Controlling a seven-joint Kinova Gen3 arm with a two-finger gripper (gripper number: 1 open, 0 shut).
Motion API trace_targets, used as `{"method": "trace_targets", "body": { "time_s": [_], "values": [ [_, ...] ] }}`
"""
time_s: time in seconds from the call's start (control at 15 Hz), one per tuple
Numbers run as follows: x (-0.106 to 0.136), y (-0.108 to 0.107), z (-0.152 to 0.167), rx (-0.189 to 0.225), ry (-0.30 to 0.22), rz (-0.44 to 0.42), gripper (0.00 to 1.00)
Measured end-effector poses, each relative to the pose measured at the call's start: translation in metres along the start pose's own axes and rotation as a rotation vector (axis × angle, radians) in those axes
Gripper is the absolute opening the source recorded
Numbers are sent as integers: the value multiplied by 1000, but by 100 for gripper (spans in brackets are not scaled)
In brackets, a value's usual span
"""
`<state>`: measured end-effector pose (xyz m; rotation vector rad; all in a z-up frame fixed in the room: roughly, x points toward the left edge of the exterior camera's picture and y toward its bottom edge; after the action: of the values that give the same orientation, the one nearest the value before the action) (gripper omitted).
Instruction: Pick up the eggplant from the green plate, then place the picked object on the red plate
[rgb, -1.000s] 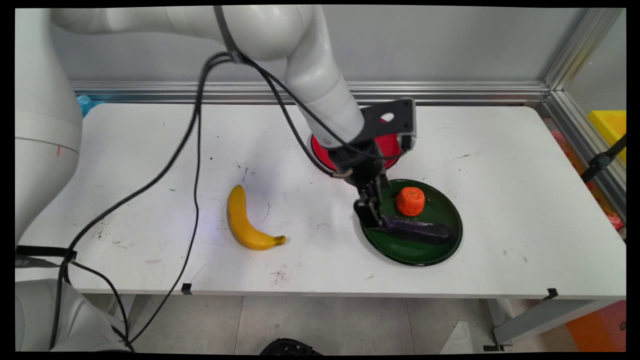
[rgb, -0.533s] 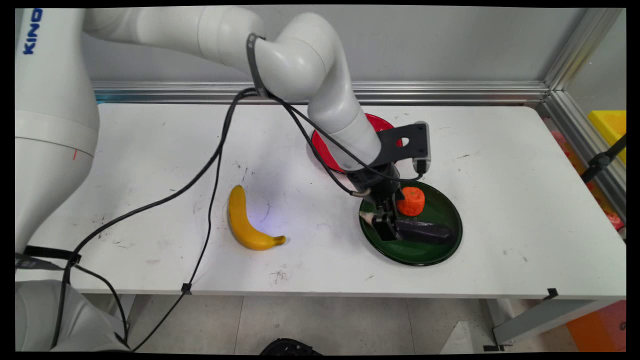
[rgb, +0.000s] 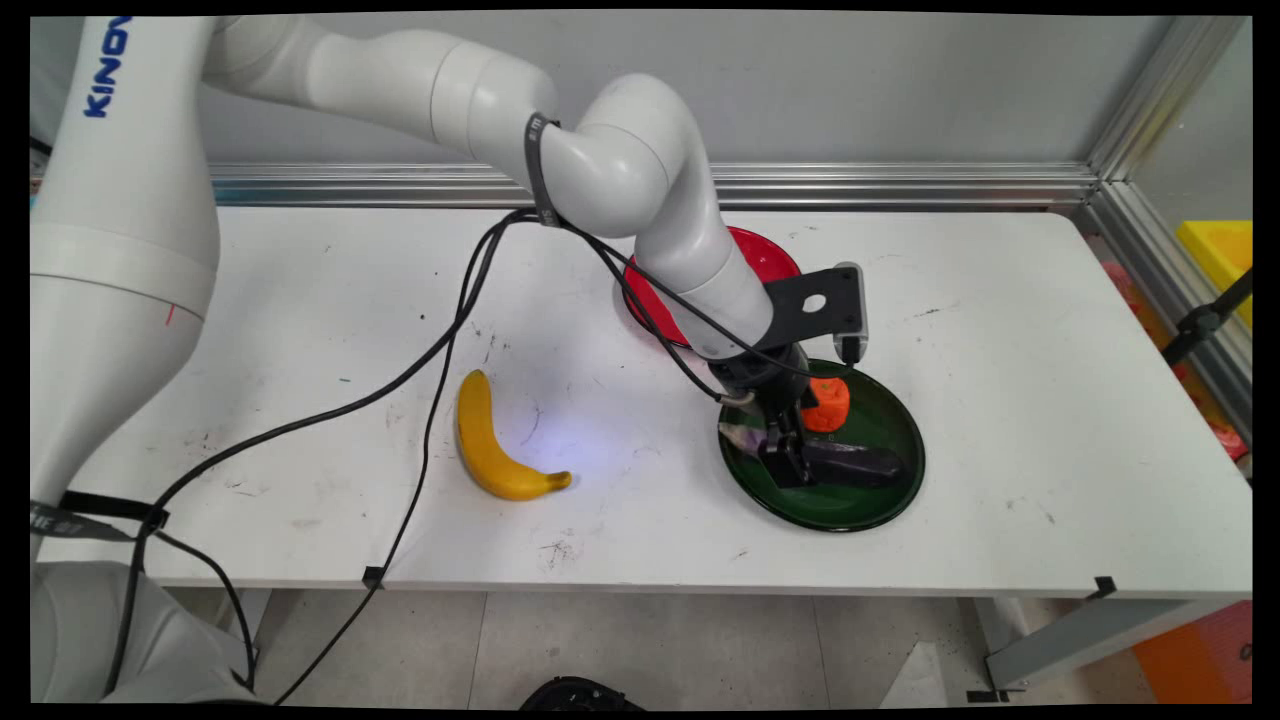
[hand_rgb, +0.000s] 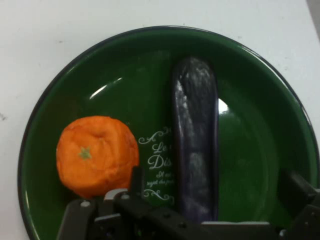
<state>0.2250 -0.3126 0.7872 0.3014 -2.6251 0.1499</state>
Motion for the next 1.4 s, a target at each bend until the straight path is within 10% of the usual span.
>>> {"method": "trace_targets", "body": {
  "time_s": [0.8, 0.87, 1.4],
  "values": [
    [-7, -2, 19, -11, 7, -9, 100],
    [-8, -2, 20, -12, 7, -10, 0],
    [-11, -1, 21, -17, 6, -3, 0]
  ]
}}
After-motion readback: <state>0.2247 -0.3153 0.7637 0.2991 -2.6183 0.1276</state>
